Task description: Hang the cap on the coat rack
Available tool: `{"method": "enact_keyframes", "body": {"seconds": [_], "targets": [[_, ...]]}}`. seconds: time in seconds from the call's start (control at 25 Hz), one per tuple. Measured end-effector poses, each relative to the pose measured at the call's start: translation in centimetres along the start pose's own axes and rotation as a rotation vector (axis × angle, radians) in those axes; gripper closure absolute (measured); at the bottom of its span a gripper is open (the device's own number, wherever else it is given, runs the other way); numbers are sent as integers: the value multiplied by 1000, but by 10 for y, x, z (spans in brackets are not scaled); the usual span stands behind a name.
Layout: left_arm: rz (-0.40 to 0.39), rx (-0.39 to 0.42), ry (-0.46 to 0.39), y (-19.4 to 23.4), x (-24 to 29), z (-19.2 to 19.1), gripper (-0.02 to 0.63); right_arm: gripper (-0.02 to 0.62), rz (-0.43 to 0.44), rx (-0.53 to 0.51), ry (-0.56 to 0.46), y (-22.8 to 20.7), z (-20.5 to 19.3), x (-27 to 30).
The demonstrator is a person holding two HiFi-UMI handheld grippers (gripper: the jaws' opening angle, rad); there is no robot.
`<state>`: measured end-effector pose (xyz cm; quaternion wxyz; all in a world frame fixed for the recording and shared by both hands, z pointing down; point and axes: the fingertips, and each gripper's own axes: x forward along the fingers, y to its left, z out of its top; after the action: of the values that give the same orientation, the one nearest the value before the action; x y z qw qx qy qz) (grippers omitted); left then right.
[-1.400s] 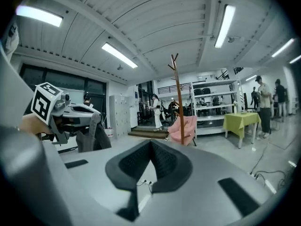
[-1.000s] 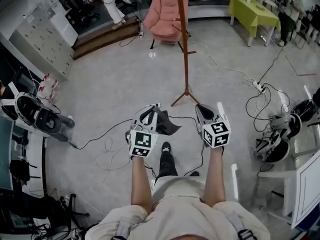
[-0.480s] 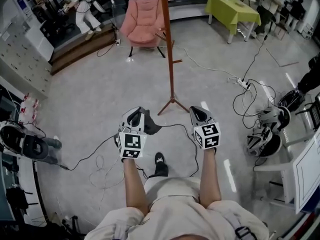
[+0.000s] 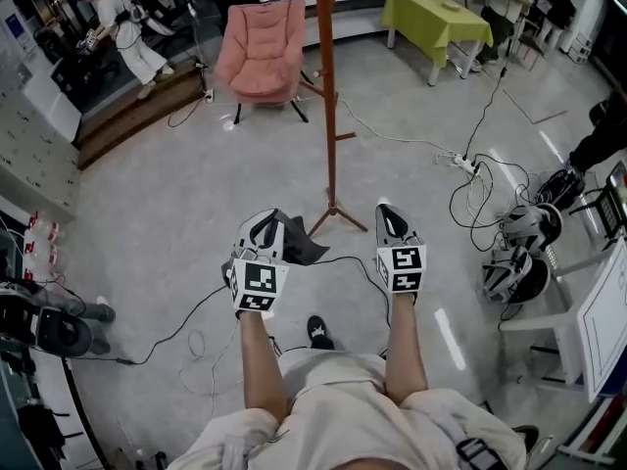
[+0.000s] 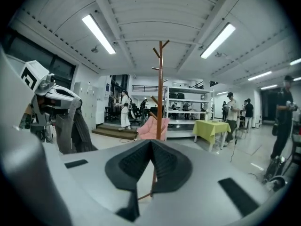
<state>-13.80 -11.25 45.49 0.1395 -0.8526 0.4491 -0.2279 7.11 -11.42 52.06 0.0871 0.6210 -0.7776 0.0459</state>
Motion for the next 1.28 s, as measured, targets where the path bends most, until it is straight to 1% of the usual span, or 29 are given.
{"method": "enact_keyframes", "body": {"seconds": [0.12,0.16,0.24,0.36,0.44,0.6,0.72,0.84,1.0,1.12,1.28], "targets": [[-21,6,-11,11,4,-3,591,591,8,-5,-3,17,5,9],[-26,3,-17,13,7,-4,592,592,-1,-15,-10,19,7,10],[-40,-9,-28,15,16,-7,591,592,-48,-28,-39,14,13,10],[-68,-15,-30,29,30,-11,591,592,-120,-16,-75,6,30,15],[-86,-15,-33,39,34,-10,591,592,-146,-2,-81,4,39,18],[-136,-34,-65,34,43,-2,592,592,-194,15,-90,-8,37,11],[-173,-43,-83,38,50,3,591,592,-227,27,-114,-10,46,11],[-197,-36,-87,37,58,7,591,592,-201,33,-106,-9,49,16],[-213,-64,-84,32,74,10,591,591,-141,20,-73,-14,48,37],[-221,-50,-75,33,86,13,592,592,-73,32,-75,-13,55,58],[-209,-53,-79,45,107,21,591,592,11,5,-95,-8,72,88]]}}
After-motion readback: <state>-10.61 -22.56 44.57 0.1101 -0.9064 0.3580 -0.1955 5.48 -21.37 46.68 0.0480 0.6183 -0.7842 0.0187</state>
